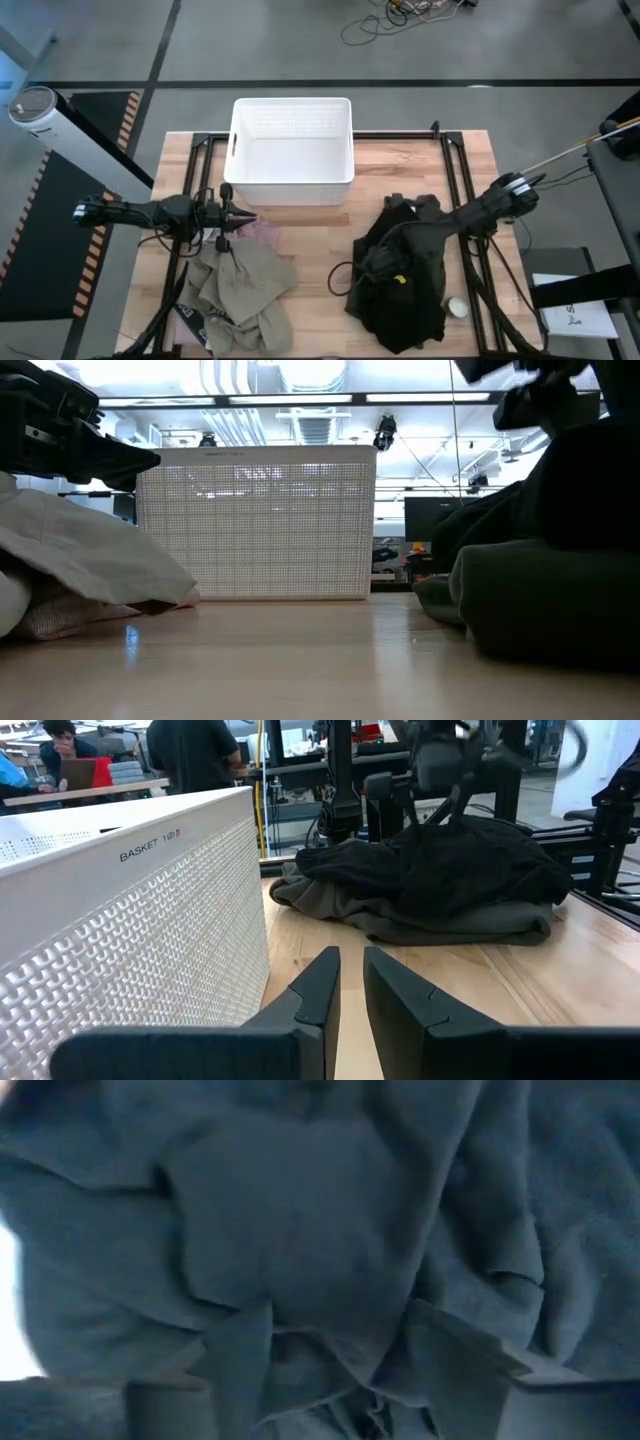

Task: Sort clothes
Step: Put the black shirt into the bin

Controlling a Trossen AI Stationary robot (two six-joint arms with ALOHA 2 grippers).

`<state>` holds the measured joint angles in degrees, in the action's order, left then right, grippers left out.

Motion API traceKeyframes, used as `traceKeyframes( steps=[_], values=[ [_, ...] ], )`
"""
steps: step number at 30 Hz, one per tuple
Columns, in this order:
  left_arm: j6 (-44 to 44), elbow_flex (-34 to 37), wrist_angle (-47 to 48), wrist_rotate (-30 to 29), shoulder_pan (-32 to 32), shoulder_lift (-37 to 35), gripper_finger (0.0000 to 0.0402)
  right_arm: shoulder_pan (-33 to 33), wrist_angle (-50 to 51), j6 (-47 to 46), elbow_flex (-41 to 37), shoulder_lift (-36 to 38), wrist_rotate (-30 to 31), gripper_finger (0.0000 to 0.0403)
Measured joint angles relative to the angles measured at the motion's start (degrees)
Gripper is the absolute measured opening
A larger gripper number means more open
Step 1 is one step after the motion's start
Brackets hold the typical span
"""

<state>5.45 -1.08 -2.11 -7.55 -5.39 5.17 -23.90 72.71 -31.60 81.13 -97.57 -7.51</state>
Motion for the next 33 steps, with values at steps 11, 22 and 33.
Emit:
traceKeyframes(
  steps=[11, 22, 33],
  values=[
    [0.0, 0.0, 0.0, 0.0, 0.0, 0.0, 0.0036, 0.3, 0.5, 5.2, 0.0, -4.2, 0.1, 0.0197],
    [0.0, 0.0, 0.0, 0.0, 0.0, 0.0, 0.0036, 0.3, 0.9, 7.3, 0.2, -2.1, -2.2, 0.0016],
    [0.0, 0.0, 0.0, 0.0, 0.0, 0.0, 0.0036, 0.3, 2.8, 8.3, 19.2, 1.8, 5.7, 0.0002]
  ],
)
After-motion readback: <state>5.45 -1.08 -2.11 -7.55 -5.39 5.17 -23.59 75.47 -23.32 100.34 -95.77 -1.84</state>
